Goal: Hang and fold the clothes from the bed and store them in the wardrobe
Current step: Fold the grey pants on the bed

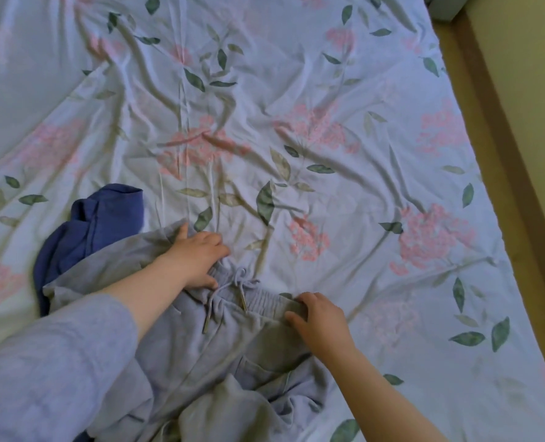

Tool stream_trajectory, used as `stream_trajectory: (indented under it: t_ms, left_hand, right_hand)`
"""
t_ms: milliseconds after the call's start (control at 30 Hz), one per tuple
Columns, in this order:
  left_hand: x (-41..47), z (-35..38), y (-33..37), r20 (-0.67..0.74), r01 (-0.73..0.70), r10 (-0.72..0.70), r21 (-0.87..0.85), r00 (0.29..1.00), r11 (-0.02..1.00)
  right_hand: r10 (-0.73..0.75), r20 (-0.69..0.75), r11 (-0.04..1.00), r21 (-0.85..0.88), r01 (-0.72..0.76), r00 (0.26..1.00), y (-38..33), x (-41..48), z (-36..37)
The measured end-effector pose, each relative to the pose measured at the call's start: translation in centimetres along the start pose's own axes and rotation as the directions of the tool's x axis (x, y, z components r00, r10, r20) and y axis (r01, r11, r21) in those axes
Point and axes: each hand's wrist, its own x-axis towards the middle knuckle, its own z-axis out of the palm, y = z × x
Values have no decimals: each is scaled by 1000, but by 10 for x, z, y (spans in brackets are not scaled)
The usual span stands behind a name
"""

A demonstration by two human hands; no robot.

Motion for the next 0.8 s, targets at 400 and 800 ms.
stream_trajectory:
  t_ms: [400, 800]
  left_hand:
    - [-14, -10, 4, 62, 177, -197, 240, 978, 955]
    - [-113, -93, -7, -122, 191, -186, 38, 975, 981]
  right_hand:
    - [-29, 39, 999, 45, 27, 999, 3, -16, -9]
    - [10, -239, 995, 96, 14, 971, -32, -84, -97]
